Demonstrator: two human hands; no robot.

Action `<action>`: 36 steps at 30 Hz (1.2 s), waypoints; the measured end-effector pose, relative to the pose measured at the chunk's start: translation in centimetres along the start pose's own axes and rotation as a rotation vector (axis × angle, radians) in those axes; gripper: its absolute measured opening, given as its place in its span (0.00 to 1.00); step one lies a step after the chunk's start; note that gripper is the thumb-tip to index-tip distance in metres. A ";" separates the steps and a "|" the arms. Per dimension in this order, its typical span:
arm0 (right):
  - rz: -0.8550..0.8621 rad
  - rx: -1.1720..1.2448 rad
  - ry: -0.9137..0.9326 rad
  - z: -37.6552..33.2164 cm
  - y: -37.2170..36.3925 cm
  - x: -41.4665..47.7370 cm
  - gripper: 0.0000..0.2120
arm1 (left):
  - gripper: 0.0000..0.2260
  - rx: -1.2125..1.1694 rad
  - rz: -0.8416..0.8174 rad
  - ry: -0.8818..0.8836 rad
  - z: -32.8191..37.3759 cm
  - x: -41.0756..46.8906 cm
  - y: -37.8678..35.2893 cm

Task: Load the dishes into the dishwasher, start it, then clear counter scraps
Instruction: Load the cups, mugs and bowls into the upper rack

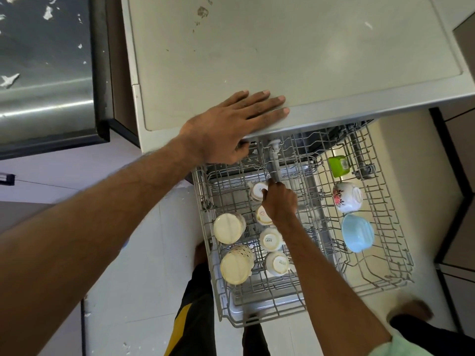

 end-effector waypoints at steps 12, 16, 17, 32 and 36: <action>-0.028 0.144 -0.123 -0.3 2.4 -4.4 0.12 | 0.38 -0.039 0.001 -0.014 0.1 -0.1 -0.2; 0.013 0.209 -0.120 -2.2 5.5 -6.9 0.11 | 0.35 -0.044 -0.043 -0.015 0.2 -0.3 -0.2; 0.033 0.211 -0.104 -3.1 6.7 -7.5 0.10 | 0.34 -0.043 -0.059 -0.014 0.3 -0.4 0.1; 0.224 0.259 0.356 -26.5 21.2 -12.2 0.09 | 0.29 -0.411 -0.107 0.650 -9.3 -24.1 6.9; 0.201 0.235 0.482 -34.4 20.5 -14.7 0.09 | 0.30 -0.370 -0.075 0.874 -13.4 -34.8 8.5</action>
Point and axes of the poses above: each hand's wrist, its own x-axis towards the middle knuckle, its own y-axis out of the back of the hand, z = x × y, the point moved 7 cm from there along x, towards the middle knuckle, and after that the axes turned 13 degrees about x, right-handed, at the moved point
